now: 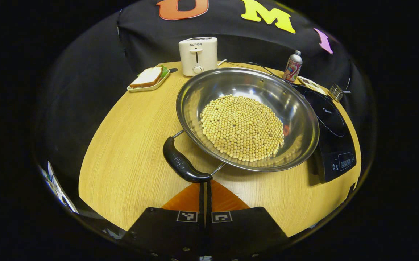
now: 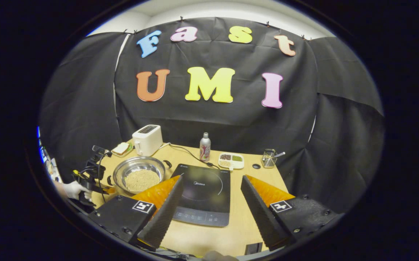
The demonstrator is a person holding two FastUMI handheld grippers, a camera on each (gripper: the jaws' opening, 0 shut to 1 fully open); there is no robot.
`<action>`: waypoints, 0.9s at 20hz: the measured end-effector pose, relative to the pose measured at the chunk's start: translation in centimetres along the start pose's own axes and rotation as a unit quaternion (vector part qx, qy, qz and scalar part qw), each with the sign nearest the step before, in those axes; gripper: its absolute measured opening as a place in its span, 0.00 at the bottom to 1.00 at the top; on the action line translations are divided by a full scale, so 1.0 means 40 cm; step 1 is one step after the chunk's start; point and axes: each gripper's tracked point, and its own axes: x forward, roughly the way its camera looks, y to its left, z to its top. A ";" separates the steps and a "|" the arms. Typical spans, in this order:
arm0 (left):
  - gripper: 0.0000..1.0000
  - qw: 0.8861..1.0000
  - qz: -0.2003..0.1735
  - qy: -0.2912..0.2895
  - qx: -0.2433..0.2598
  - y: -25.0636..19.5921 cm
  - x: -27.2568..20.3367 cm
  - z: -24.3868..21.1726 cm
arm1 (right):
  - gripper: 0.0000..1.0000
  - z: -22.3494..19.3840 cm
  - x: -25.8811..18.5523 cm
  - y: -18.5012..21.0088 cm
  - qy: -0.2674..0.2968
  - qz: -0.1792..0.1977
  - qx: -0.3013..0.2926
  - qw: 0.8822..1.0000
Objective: First push the handle of the pot to place it horizontally, then grasp the pot with both hands and set it on the induction cooktop.
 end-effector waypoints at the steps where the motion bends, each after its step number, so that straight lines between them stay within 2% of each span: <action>1: 0.00 1.000 -0.005 0.004 0.007 -0.012 -0.001 -0.003 | 0.97 0.000 0.000 -0.002 0.001 0.001 0.001 1.000; 6: 0.00 0.999 -0.023 0.006 0.031 -0.045 0.007 0.021 | 0.97 0.004 0.001 -0.010 0.000 -0.003 -0.003 1.000; 15: 0.00 1.000 0.007 0.015 -0.005 0.045 0.025 0.026 | 0.97 -0.009 -0.007 -0.023 0.006 -0.010 0.006 1.000; 16: 0.00 1.000 0.010 0.016 -0.005 0.054 0.028 0.028 | 1.00 -0.007 -0.005 -0.022 0.006 -0.010 0.005 1.000; 18: 0.00 1.000 0.014 0.014 -0.001 0.063 0.033 0.036 | 0.97 -0.007 0.000 -0.015 0.008 -0.008 0.003 1.000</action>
